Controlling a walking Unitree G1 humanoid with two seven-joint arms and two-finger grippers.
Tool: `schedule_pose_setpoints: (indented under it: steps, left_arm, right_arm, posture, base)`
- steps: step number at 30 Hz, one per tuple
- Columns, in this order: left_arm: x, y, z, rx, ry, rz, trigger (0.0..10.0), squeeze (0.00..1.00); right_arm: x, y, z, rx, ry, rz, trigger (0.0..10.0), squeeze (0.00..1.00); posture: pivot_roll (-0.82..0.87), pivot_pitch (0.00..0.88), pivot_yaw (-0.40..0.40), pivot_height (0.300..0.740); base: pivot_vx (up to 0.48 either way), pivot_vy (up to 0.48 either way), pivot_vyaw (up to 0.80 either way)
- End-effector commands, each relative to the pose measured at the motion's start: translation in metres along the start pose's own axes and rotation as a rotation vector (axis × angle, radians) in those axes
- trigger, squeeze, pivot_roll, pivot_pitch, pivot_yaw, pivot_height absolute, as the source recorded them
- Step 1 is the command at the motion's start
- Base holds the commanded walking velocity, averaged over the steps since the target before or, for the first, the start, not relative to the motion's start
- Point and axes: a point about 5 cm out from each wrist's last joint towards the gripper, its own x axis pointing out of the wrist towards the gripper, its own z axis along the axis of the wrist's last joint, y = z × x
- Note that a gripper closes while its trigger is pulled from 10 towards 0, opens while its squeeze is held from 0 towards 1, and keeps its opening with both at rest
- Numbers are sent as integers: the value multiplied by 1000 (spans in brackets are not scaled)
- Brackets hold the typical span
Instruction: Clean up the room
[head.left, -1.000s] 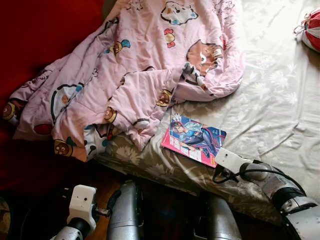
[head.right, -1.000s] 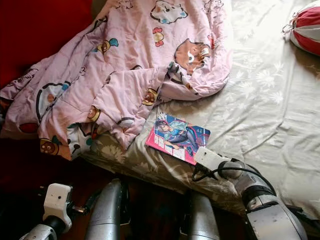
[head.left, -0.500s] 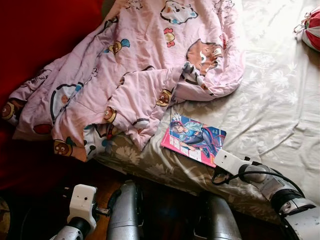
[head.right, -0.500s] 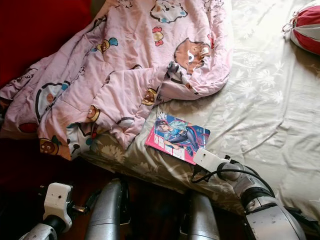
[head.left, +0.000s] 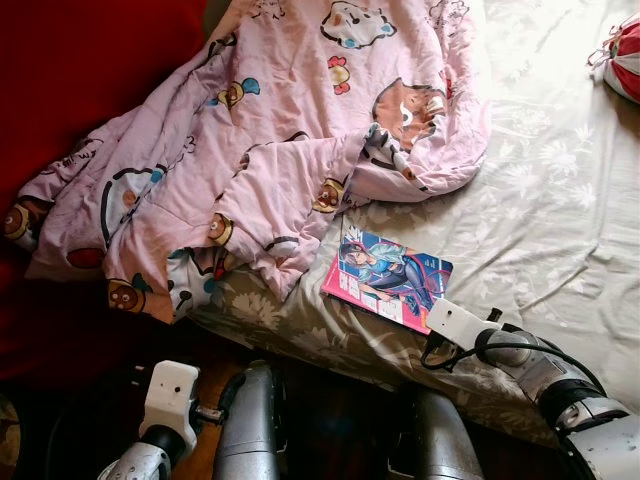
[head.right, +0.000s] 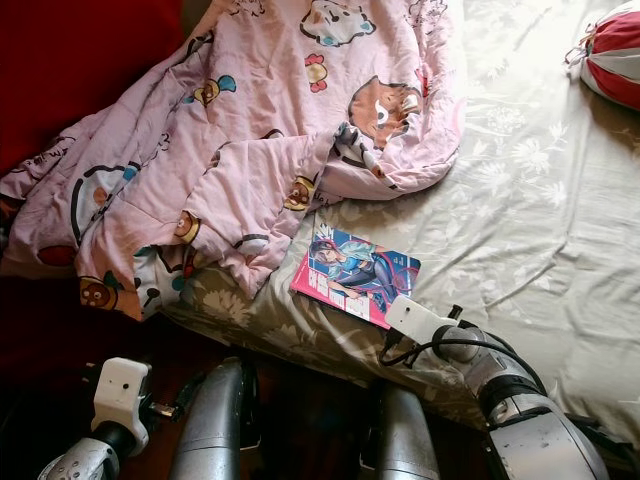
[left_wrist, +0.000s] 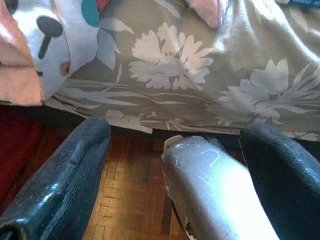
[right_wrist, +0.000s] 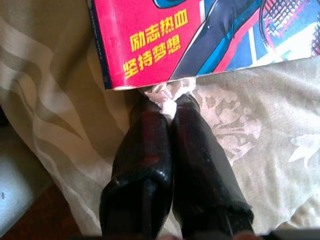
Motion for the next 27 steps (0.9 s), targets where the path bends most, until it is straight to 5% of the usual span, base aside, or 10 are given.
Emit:
schedule_pose_setpoints:
  steps: [1,5,10,17,20,24,25,27]
  left_arm:
    - [-4,0,-12,0,44,4,10000,0]
    - [4,1,-13,5,43,7,10000,0]
    - [17,1,-20,-8,49,20,10000,0]
    - [33,1,-22,-14,49,14,10000,0]
    - [38,2,-22,-15,45,19,10000,0]
    - [44,4,-21,-39,36,42,10000,0]
    - [47,3,-21,-44,33,44,10000,0]
    - [48,3,-21,-46,33,45,10000,0]
  right_arm:
    - [0,11,-12,33,36,26,0,0]
    - [-1,8,-13,35,35,6,0,0]
    - [-5,-4,-14,253,-38,-125,0,0]
    - [-11,-1,-28,317,-80,-135,0,0]
    - [-16,-4,-35,440,-128,-194,0,0]
    - [-21,-3,-33,774,-330,-287,0,0]
    - [-23,1,-30,876,-412,-327,10000,0]
    - [-25,5,-29,938,-456,-352,10000,0]
  posture:
    - [275,289,14,607]
    - [260,261,9,607]
    - [190,199,9,607]
    - [142,165,2,607]
    - [131,156,-2,607]
    - [115,143,-5,607]
    - [112,139,-8,607]
    - [111,137,-8,607]
  base:
    - [0,0,0]
    - [0,0,0]
    - [0,0,0]
    - [0,0,0]
    - [0,0,0]
    - [0,0,0]
    - [0,0,0]
    - [0,0,0]
